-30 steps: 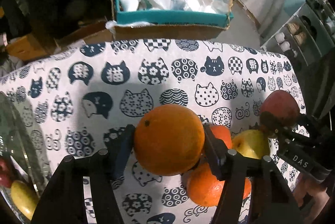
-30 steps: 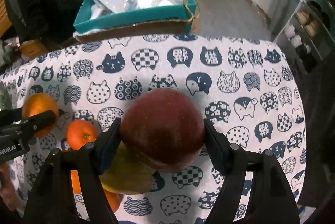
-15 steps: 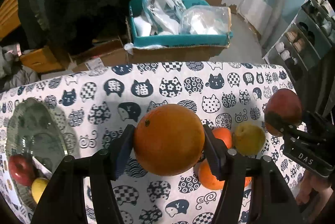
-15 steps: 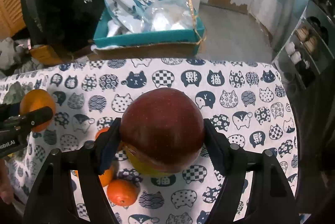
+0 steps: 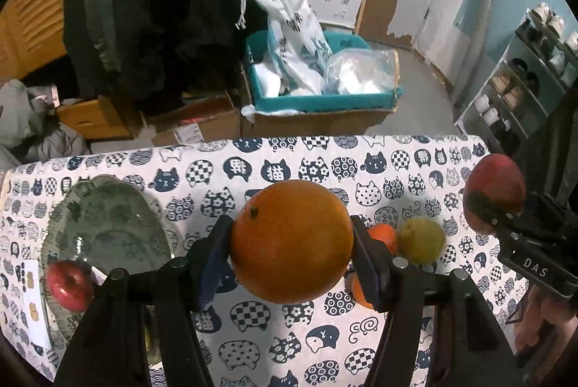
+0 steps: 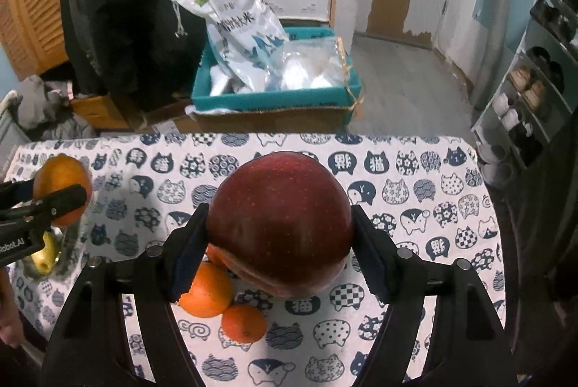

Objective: Organize fruits
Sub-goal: 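Lift the orange and red apple and carry both toward the green bowl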

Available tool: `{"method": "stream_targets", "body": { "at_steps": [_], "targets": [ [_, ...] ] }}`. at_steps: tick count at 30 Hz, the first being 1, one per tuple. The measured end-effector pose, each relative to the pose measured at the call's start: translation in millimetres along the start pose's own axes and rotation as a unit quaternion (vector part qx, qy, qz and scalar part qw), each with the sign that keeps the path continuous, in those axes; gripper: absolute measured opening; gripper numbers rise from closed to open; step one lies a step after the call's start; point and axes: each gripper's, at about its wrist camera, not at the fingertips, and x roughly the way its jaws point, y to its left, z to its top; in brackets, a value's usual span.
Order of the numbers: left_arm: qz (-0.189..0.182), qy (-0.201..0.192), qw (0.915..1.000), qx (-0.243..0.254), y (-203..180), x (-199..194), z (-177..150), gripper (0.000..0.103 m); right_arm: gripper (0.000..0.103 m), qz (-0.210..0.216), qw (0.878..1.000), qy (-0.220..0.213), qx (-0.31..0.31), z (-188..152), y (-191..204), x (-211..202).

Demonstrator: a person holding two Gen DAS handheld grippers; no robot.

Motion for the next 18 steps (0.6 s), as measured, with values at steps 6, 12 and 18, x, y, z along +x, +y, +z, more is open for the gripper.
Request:
{"method": "stream_targets", "body": {
  "at_steps": [6,12,18],
  "targets": [
    [0.002,-0.022,0.9997,-0.003,8,-26,-1,0.065,0.075,0.009,1.000,-0.022,-0.005,4,11,-22],
    [0.008,-0.041,0.9991,-0.003,16,-47,-5,0.065,0.075,0.019,0.999,-0.040,-0.014,8,22,-41],
    [0.013,-0.057,0.9983,-0.004,25,-66,-9,0.065,0.075,0.030,0.997,-0.060,-0.026,11,36,-63]
  ]
}}
